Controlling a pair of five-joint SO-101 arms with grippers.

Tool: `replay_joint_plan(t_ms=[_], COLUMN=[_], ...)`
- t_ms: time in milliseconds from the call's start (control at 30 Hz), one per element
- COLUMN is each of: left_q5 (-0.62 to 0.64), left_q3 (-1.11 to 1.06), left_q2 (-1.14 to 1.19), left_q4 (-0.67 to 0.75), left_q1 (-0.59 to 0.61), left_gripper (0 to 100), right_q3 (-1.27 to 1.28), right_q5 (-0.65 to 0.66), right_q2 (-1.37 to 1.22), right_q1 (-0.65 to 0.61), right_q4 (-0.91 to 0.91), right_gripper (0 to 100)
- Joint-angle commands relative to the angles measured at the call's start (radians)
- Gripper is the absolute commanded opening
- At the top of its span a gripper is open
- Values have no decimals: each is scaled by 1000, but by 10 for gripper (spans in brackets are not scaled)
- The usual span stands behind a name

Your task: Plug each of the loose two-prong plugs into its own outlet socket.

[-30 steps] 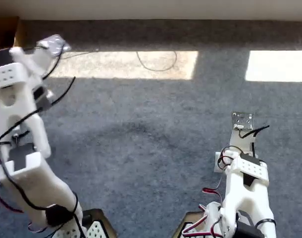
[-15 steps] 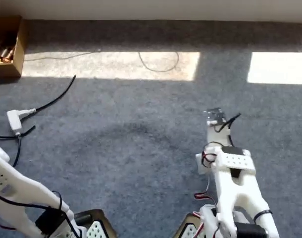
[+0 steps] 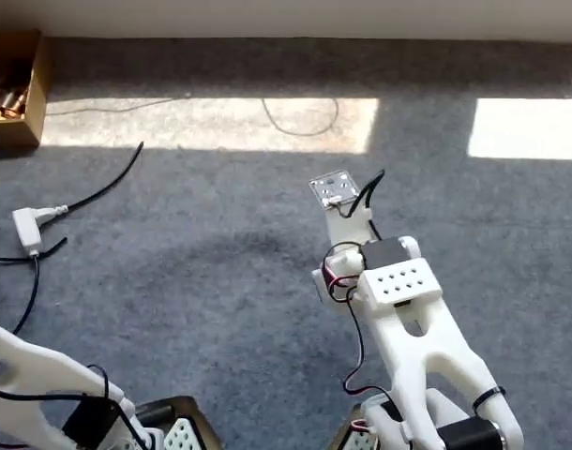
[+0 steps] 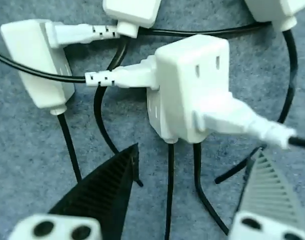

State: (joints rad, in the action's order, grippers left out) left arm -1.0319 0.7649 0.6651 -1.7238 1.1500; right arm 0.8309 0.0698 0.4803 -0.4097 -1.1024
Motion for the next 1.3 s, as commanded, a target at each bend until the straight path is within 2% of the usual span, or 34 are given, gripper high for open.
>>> replay_joint_plan(t_ms=[0,133,233,300,467,667,800,933,1033,1133,1200,1267], left_q5=[176,353,433,474,506,506,506,528,554,557,555,555], left_q3=[236,377,334,232,-219,-911,-1415,-1839,-2025,-2060,-2083,-2143], left_q2=[-25,-130,-286,-414,-805,-1359,-1724,-2092,-2321,-2473,-2500,-2489], left_q4=[-55,-58,-58,-58,-58,-31,115,285,342,341,350,391], left_q1=[-2,-33,-73,-105,-274,-573,-751,-831,-842,-845,-846,-846], left_gripper=[313,313,313,313,312,312,312,312,312,312,312,313], right_q3=[-90,-225,-341,-386,-147,254,476,674,792,816,816,820], right_q5=[-21,-20,-18,-17,150,163,163,152,66,14,-14,-52], right_q2=[53,249,464,610,834,1003,1150,1334,1356,1334,1346,1353], right_q1=[12,10,13,15,76,217,231,254,300,421,490,499], right_q4=[-54,-223,-326,-363,-320,-177,-96,-27,15,93,105,101], right_gripper=[23,5,5,5,5,5,5,5,5,5,5,5])
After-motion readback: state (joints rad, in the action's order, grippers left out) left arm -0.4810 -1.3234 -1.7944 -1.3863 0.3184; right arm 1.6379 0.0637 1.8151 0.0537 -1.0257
